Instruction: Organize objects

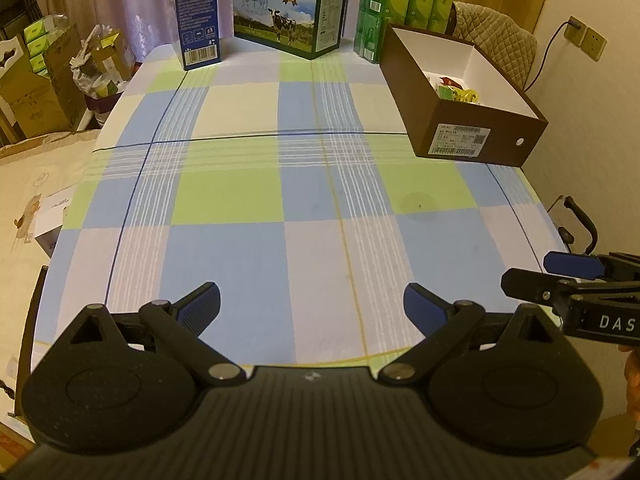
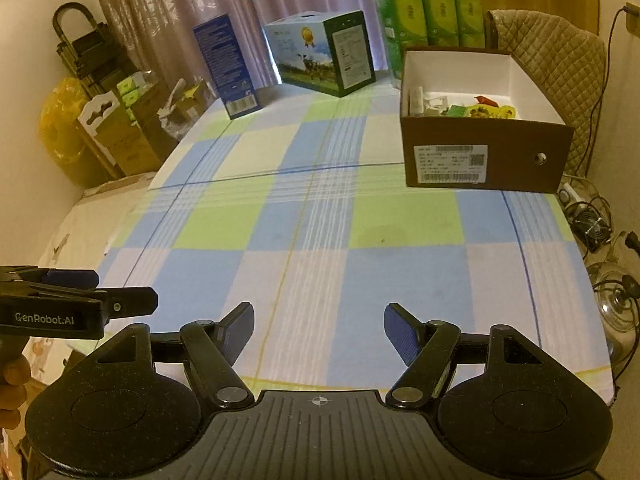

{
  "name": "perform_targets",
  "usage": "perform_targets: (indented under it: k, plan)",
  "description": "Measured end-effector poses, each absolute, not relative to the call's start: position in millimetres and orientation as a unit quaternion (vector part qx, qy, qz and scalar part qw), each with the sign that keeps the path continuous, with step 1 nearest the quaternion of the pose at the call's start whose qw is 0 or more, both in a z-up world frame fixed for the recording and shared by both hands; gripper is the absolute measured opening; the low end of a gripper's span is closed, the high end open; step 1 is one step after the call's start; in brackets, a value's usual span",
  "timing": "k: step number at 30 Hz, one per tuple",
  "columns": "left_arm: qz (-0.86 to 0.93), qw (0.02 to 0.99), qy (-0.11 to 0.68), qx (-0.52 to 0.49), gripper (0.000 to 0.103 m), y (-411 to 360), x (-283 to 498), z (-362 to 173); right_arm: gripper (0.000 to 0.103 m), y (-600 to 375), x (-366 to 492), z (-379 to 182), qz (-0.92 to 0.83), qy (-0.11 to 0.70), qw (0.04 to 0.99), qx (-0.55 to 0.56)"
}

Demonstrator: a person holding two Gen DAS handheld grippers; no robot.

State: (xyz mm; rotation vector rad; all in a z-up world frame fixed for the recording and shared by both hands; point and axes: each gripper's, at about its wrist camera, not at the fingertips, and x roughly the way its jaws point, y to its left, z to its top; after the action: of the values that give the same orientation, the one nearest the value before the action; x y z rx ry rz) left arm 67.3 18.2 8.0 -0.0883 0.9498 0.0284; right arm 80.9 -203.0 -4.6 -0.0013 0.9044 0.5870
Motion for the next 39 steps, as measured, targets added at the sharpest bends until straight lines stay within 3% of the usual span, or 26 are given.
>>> perform_targets:
  k: [39]
  plan:
    - [0.024, 0.886, 0.461, -0.045, 0.097, 18, 54, 3, 0.069, -198, 68, -9, 0.289, 0.437, 0.852, -0.006]
